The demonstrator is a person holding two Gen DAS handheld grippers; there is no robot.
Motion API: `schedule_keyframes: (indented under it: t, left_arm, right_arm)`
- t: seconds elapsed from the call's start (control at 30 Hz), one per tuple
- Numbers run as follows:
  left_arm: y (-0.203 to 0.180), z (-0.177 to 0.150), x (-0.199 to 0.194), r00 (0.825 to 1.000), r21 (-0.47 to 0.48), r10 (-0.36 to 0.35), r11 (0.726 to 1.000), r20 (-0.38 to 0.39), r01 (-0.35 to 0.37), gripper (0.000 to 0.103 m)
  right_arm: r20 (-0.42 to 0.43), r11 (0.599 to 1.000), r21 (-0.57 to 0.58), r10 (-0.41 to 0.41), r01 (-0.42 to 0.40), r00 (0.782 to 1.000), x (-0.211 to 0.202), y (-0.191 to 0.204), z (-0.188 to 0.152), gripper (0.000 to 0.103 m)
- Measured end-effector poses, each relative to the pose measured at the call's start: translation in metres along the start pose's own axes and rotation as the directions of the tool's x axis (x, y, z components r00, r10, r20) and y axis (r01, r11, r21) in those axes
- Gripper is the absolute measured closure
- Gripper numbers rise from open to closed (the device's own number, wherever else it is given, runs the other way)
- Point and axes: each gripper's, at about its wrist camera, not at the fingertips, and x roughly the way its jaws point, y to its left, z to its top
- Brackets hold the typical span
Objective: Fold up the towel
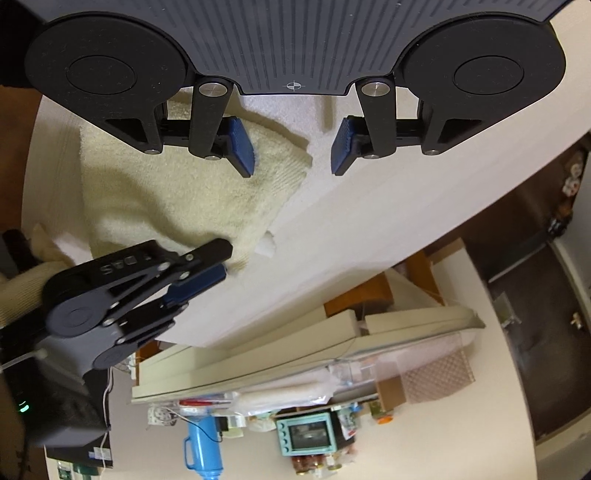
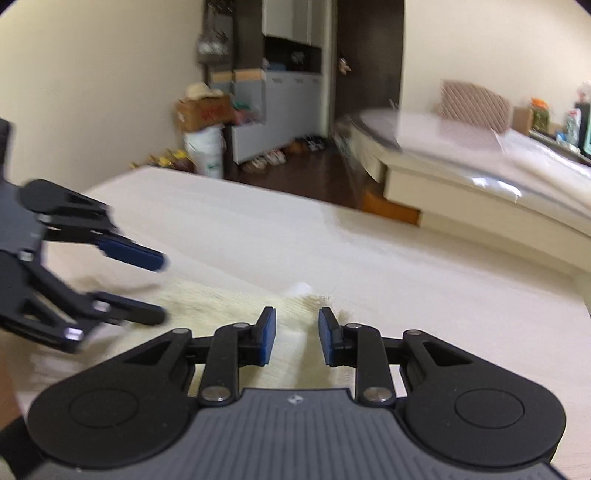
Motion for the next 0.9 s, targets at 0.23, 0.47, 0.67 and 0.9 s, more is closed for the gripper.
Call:
schedule_keyframes:
  t: [0.23,0.47,0.67,0.9]
  left_arm:
    - [0.005,0.002,0.005,1.000,0.018,-0.005,1.000,0.006,0.005,0.048]
    - [0.005,0.003,0.007,1.000,0.045,0.023,0.999,0.008,-0.024,0.046]
    - [-0.006,0.005,-0.016,0.999,-0.010,0.036,0.999,0.028,-0.036,0.051]
    - [-0.035,-0.004,-0.049,0.998,-0.103,0.010,0.995,0.056,-0.004,0.052]
  right_arm:
    - [0.069,0.999,-0.016,-0.026,0.027,0.997,-0.027,0.001,-0.010,0.074]
    - [0.080,0.986,-0.162,-0.028,0.041,0.996,-0.067,0.034,-0.036,0.074]
    - [0.048,0.974,-0.222,-0.042,0.052,0.998,-0.074,0.051,-0.058,0.074]
    - [0.033,0.970,-0.235,-0.050,0.056,0.998,-0.076,0.052,-0.056,0.073]
